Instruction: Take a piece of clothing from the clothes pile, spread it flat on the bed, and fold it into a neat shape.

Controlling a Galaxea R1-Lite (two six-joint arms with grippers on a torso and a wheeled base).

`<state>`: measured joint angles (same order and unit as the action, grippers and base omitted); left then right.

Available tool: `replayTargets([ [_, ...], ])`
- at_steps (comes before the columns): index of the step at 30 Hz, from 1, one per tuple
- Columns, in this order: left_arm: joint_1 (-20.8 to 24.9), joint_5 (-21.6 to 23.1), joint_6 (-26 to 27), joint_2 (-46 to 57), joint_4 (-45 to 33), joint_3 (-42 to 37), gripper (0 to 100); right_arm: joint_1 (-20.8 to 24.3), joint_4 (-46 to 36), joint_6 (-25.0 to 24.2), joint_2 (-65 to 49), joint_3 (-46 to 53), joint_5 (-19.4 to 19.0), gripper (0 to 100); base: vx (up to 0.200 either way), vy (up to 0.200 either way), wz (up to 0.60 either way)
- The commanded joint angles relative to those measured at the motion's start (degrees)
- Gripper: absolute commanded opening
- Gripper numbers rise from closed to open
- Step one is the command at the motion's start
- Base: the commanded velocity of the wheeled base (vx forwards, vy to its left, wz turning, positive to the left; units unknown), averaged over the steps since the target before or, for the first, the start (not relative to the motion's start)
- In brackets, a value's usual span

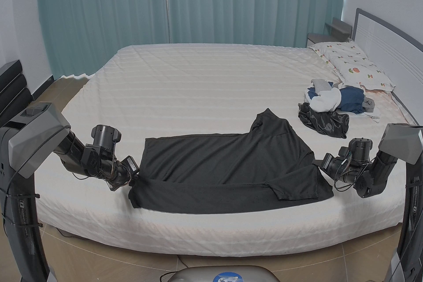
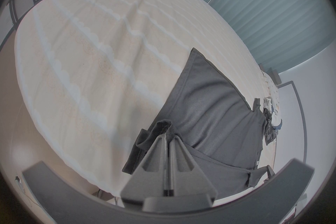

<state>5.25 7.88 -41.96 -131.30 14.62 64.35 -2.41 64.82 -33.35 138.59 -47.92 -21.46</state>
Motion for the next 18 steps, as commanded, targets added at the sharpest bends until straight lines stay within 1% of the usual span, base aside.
replayTargets([
  [1, 0.5, -1.1, -0.1, -1.3, 0.1, 0.9, 0, -0.1, -1.2, 0.1, 1.2, -2.8, 1.1, 0, 0.000, 0.000, 0.00],
  [11, 1.3, -1.6, -0.1, -2.6, 0.1, 2.9, 0, 0.4, -2.2, 0.1, 3.1, -5.1, 1.6, 0, 0.000, 0.000, 0.00],
  [18, 1.8, -4.2, -2.2, -3.8, 0.3, 5.0, 0, 0.4, -2.2, 0.1, 3.8, -6.5, 2.6, 0, 0.000, 0.000, 0.00],
])
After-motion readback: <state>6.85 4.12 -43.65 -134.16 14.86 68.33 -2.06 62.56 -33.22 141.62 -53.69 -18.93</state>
